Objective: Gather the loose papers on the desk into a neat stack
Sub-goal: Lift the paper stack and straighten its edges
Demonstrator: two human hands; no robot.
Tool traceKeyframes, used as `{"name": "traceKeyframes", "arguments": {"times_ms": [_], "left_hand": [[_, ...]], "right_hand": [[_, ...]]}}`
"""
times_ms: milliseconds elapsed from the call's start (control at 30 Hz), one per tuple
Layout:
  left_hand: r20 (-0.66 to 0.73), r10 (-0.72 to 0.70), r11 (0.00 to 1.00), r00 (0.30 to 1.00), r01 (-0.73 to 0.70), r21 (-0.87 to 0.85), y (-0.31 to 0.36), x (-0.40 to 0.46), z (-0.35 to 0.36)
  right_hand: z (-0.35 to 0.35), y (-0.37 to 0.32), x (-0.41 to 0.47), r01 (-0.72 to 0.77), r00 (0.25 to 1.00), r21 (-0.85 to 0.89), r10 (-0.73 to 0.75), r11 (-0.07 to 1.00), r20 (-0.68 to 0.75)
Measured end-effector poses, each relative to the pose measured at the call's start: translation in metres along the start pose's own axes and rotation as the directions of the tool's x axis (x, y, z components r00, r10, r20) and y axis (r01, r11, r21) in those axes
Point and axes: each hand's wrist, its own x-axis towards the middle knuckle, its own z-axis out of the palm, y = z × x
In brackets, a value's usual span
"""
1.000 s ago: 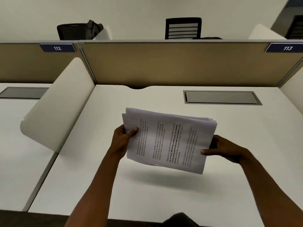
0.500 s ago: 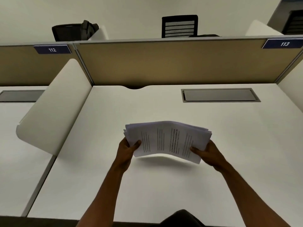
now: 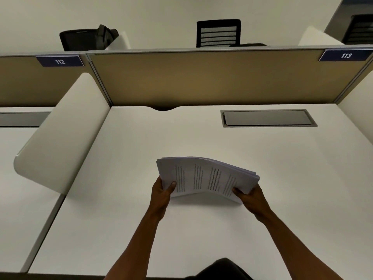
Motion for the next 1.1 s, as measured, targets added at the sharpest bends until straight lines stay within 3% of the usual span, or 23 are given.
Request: {"name": "traceKeyframes", "arguments": {"times_ms": [300,433,600,800,900,1100], "left_hand": [[-0.029,-0.044,0.999,0.999,0.043,-0.007,-0.008,-0.004,0.007],[-0.067,-0.070,0.991,0.995,0.077,0.108,-0.019,-0.004,0.009],[-0.098,0.001,0.959,0.995,0.027,0.281,-0.002,0.000,0.010],[0.086,0.119,0.777,0.989,-0.147,0.612,0.046,0.017,0.008],[0.165,0.035,0.692,0.986,-0.143,0.708,0.074,0.035,0.006],[0.191,-0.305,0.881,0.933,0.200,0.428,0.128,0.059,-0.003]], "right_hand": [[0.000,0.003,0.003,-0.002,1.000,0.023,0.002,1.000,0.013],[0.003,0.007,-0.001,-0.011,1.000,0.037,0.012,0.999,-0.014],[-0.001,0.002,0.004,-0.031,1.000,0.006,0.031,1.000,-0.005],[-0.011,-0.004,0.001,-0.054,0.993,0.012,0.052,0.998,0.104],[-0.009,-0.002,-0.002,-0.139,0.977,0.194,0.102,0.971,0.189],[0.003,-0.001,-0.011,-0.325,0.936,0.529,0.185,0.784,0.299]]}}
